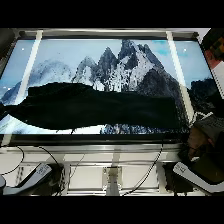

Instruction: Fold the clothes and pants, and hang the long-sleeved shirts on hangers.

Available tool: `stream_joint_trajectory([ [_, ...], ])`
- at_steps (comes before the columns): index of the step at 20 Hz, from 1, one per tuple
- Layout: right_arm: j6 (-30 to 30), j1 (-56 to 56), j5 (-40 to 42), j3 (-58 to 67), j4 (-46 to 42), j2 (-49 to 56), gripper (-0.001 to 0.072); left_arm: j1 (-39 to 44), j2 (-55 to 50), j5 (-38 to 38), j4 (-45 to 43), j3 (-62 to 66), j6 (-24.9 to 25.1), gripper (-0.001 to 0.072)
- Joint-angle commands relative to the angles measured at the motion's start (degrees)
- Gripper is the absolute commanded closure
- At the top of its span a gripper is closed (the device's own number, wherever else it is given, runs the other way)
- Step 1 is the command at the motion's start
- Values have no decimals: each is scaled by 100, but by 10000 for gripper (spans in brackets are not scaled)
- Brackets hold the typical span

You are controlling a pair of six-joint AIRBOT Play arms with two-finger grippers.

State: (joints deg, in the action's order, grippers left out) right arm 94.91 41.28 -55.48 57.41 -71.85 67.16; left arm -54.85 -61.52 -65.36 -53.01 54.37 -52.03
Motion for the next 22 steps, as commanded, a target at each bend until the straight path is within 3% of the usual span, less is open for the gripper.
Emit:
stream_joint_trajectory([
  [1,-157,11,-81,-2,155,-2,92,35,4,101,-96,-20,39,659],
  [3,-157,11,-68,-2,157,-2,92,35,4,195,-94,-20,42,654],
  [4,-157,11,-68,-2,164,-2,92,35,4,256,-87,-20,39,514],
  [5,-157,11,-68,-2,199,-2,95,35,4,317,-26,-20,31,244],
  [6,-157,11,-70,-2,328,-2,95,35,4,356,-2,-20,-59,154],
  [11,-1119,-2,-184,-2,2094,0,99,35,4,505,85,-20,-66,152],
  [12,-1322,-61,-326,-2,2463,0,133,35,4,553,308,-20,-68,152],
  [13,-1530,-184,-490,-2,2739,4,222,35,4,581,717,-20,-70,155],
  [15,-1847,-605,-774,46,3193,118,245,153,4,581,1943,-20,-33,292],
  [16,-1961,-907,-984,186,3418,310,242,323,2,577,2406,-20,131,305],
  [18,-2070,-1613,-1139,619,3600,857,223,885,2,555,2927,-20,260,341],
  [19,-2068,-1961,-1080,868,3556,1174,217,1235,4,557,2951,-17,286,441],
  [21,-1838,-2505,-964,1351,3491,1886,185,1853,4,555,2951,-17,643,441],
  [22,-1657,-2702,-925,1565,3462,2260,186,2087,4,557,2951,-17,647,394],
])
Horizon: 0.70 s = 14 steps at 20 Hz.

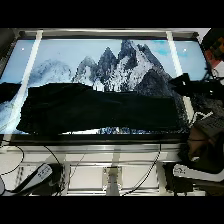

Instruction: Fold the clothes and pants, and hang the long-sleeved shirts on hangers.

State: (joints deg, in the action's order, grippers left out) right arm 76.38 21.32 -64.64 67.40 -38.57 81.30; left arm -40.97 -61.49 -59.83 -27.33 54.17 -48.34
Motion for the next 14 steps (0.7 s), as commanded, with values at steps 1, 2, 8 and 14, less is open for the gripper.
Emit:
stream_joint_trajectory([
  [1,267,-852,-15,739,133,1176,186,914,2,0,382,2,278,309],
  [2,267,-988,-26,920,140,1506,186,1069,2,-4,385,2,273,291],
  [8,269,-1685,125,1683,63,2627,187,1681,2,-190,1351,2,271,291],
  [14,411,-1956,472,1749,-280,2850,187,2090,2,-188,1456,0,271,291],
])
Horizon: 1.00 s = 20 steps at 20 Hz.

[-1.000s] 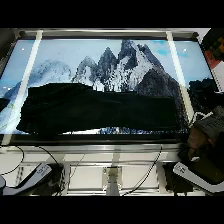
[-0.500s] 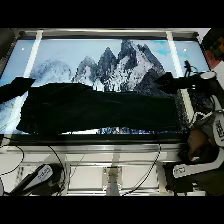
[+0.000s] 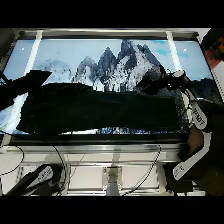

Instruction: Fold the clothes and pants, and hang the long-sleeved shirts on hangers.

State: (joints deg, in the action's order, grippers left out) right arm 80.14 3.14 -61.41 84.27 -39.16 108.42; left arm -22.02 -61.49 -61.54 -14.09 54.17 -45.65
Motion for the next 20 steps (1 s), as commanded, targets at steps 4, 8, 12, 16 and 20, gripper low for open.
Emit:
stream_joint_trajectory([
  [4,31,-238,374,61,-308,195,187,275,2,-20,131,0,2,291],
  [8,26,-439,448,61,-304,267,213,275,2,-15,129,0,4,291],
  [12,11,-627,527,142,-295,282,640,275,2,-15,129,0,4,291],
  [16,20,-597,249,1134,-289,275,700,267,2,-13,125,0,4,295],
  [20,175,-599,284,2977,-323,275,701,264,2,7,44,0,4,295],
])
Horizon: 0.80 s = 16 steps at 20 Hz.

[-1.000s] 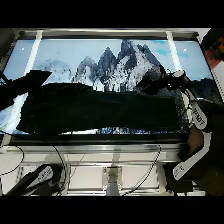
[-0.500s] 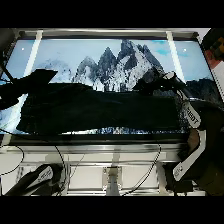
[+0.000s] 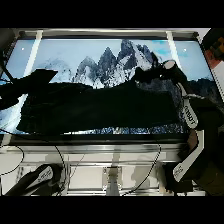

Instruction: Fold the clothes and pants, and hang the long-sleeved shirts on hangers.

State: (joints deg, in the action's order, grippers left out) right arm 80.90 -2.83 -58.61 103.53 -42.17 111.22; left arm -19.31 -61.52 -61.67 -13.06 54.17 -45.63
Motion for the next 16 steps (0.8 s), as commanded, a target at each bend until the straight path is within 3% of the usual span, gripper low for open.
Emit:
stream_joint_trajectory([
  [1,177,0,37,1499,-79,-4,701,-7,4,20,-61,0,2,295],
  [9,1344,470,1537,1663,-1338,-372,700,-7,4,17,-59,0,2,295],
  [14,1311,802,1587,1318,-1598,-372,681,-7,4,17,-59,0,0,296],
  [15,1311,802,1585,1248,-1696,-369,545,-7,4,17,-59,0,0,295],
  [16,1309,802,1580,1222,-1812,-367,315,-7,4,17,-59,0,0,295],
])
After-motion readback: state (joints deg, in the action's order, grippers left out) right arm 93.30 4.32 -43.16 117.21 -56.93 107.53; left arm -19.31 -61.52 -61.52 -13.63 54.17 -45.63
